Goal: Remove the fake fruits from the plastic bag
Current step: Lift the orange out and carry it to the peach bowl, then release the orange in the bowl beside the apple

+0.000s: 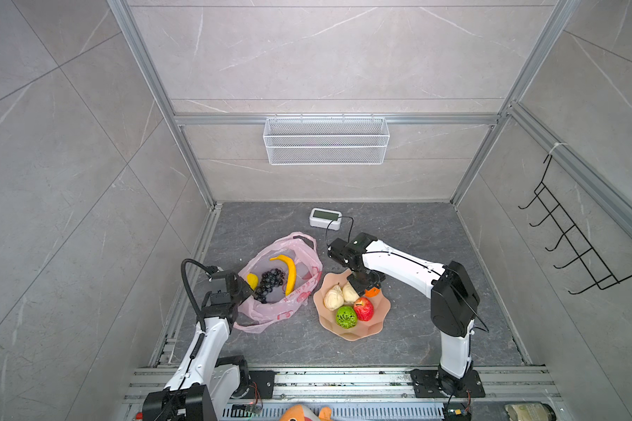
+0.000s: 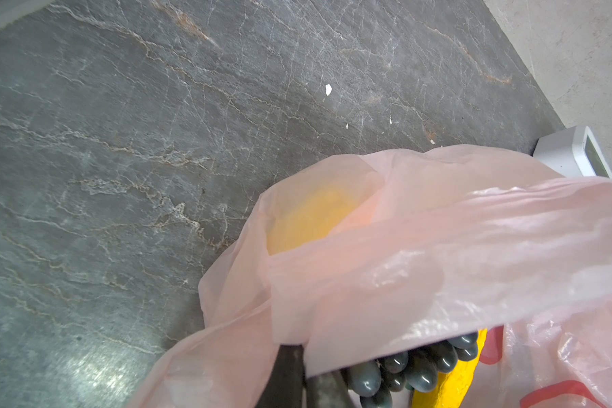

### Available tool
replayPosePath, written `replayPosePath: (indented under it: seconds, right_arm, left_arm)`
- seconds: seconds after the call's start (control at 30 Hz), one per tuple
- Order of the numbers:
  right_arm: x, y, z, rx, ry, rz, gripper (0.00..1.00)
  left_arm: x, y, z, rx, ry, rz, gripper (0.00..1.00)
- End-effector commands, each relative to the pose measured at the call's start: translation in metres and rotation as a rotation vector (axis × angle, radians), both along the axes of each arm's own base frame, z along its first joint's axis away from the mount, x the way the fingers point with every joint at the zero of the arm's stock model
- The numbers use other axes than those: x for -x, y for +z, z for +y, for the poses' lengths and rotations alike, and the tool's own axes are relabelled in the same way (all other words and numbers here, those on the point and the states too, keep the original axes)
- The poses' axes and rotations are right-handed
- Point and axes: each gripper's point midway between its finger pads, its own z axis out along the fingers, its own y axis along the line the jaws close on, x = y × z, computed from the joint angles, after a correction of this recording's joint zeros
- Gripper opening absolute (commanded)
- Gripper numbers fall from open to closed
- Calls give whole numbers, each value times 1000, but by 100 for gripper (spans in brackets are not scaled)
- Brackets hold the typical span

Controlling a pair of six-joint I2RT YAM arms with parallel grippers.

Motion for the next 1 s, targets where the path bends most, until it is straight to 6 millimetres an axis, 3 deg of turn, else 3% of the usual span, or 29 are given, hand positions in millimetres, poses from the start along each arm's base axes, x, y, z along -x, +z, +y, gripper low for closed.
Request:
replayPosePath:
  seconds: [0.0,0.43,0.77,0.87,0.97]
  right_arm:
    - [2,1,5,17,22,11,63]
    - [-2,5,14,11,32,-29,70]
    - [-17,66,22,-170,-12,-252,71]
    - [-20,81,44,-316,-6,-308,70]
    - [-18,94,88,-537,7,-329,69]
  left_arm:
    - [-8,14,2,-21,-14,-49,0]
    - [-7,15,2,-20,-13,-50,0]
    - [-13,11,-3,-4,-39,-41,0]
    - [-16,5,-7,18,-59,-4,0]
    - [-16,7,-8,23,-61,-17,0]
